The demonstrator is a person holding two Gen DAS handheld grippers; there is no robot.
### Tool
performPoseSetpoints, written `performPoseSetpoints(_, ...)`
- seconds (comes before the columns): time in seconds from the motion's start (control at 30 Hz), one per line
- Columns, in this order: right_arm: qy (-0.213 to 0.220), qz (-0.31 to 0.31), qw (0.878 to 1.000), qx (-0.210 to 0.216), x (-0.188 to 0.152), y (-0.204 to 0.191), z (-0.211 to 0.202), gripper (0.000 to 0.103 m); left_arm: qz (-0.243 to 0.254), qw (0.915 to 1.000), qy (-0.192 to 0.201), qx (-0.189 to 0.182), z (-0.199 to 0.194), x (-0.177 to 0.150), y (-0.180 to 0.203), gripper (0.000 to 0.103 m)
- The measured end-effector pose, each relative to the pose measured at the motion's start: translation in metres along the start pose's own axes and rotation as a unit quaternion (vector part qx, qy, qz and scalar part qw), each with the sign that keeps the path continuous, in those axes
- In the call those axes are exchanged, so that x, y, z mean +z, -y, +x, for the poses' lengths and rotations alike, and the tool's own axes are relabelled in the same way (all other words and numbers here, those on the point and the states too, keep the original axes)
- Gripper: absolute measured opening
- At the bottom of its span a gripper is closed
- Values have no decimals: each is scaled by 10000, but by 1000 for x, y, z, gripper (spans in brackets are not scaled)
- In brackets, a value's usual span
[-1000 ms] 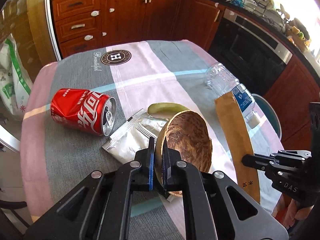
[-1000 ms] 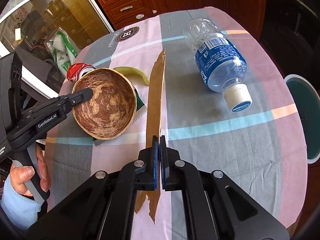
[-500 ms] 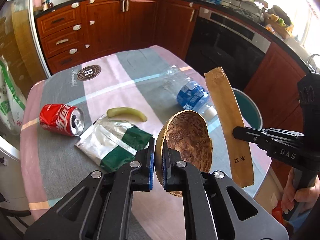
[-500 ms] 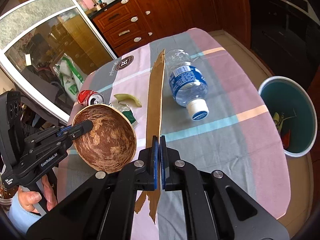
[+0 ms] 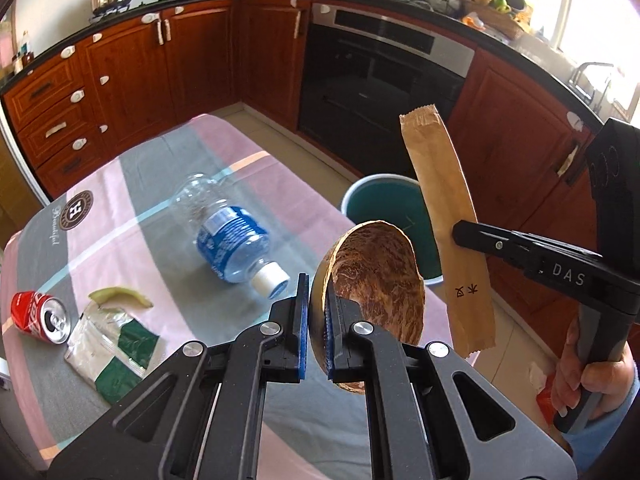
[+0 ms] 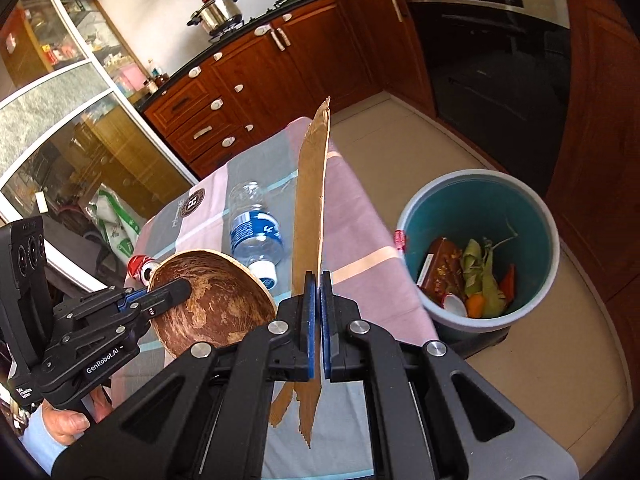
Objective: Collect trash
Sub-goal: 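Carry bowl and paper strip over the teal bin and open both grippers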
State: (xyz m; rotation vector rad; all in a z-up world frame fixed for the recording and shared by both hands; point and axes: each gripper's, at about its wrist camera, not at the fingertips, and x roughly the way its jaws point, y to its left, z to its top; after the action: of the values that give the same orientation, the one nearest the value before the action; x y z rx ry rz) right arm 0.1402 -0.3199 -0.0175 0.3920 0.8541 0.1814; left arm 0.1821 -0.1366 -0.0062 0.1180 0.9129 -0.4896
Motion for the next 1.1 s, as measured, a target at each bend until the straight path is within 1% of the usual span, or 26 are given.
performPoseSetpoints(0.2, 226, 298, 9992, -165, 13, 47, -20, 3, 236, 9995, -90, -199, 25, 24, 40, 7)
performPoseSetpoints(0.43, 187, 498, 9978, -386, 20, 90, -20, 3, 490, 9982, -213, -274, 56, 46, 75, 7)
performPoseSetpoints(0.57, 71, 662, 9967, -470, 22, 113, -11, 3, 553, 9977, -317, -208, 80, 60, 85, 7)
performPoseSetpoints(0.7, -122, 763, 9953, -592, 23, 132, 4, 3, 529, 9972, -477, -240, 109, 70, 94, 7)
performPoseSetpoints(0.9, -496, 984, 9915, -699, 21, 159, 35, 3, 553, 9948, -795, -303, 151, 73, 102, 7)
performPoseSetpoints(1.1, -783, 1104, 9878, -776, 17, 178, 63, 3, 568, 9921, -1083, -283, 183, 69, 103, 7)
